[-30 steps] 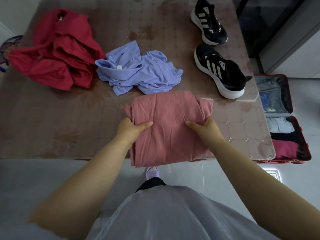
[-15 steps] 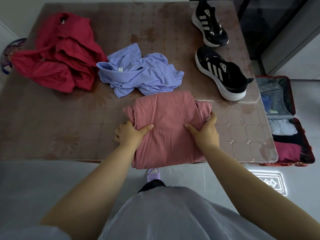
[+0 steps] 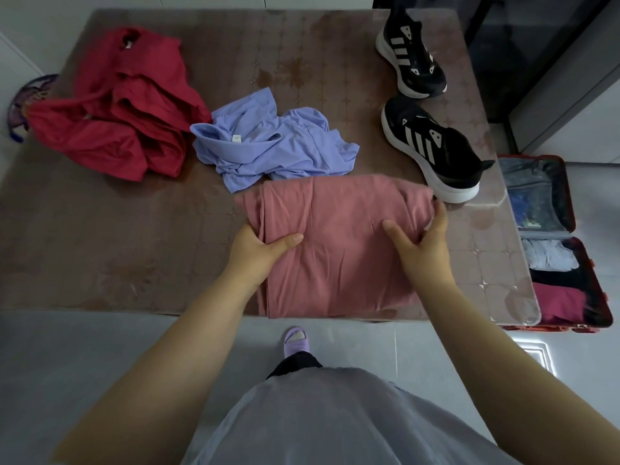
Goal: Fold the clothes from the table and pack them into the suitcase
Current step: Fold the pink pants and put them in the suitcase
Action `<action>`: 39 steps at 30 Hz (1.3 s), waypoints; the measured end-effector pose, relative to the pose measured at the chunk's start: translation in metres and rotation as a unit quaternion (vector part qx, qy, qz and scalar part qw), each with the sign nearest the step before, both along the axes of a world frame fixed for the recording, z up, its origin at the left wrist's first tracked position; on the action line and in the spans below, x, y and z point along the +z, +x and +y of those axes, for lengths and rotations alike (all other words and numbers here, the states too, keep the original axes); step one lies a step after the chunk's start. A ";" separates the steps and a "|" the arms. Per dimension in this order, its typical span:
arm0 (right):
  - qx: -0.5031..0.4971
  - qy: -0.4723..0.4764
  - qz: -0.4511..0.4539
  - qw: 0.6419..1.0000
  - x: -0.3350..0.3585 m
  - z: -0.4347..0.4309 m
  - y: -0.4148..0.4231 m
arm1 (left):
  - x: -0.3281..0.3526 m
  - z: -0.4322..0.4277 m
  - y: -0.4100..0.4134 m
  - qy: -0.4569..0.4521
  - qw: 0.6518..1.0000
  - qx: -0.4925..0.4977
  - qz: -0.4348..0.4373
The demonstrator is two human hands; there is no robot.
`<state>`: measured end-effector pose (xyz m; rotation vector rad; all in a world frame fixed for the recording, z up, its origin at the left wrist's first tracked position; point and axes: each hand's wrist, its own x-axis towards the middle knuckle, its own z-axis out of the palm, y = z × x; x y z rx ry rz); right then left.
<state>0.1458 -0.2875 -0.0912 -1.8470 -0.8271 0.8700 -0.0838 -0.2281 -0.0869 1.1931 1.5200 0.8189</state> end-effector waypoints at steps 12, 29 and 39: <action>0.127 -0.042 0.184 0.974 0.000 -0.012 0.026 | -0.002 0.004 -0.018 -0.041 0.994 -0.085 -0.052; 0.073 -0.039 0.112 0.990 0.000 0.010 0.013 | 0.004 0.025 -0.018 -0.082 0.986 -0.128 -0.071; 0.150 -0.040 0.073 0.985 -0.001 0.014 0.028 | 0.007 0.016 0.005 -0.063 0.993 -0.022 -0.099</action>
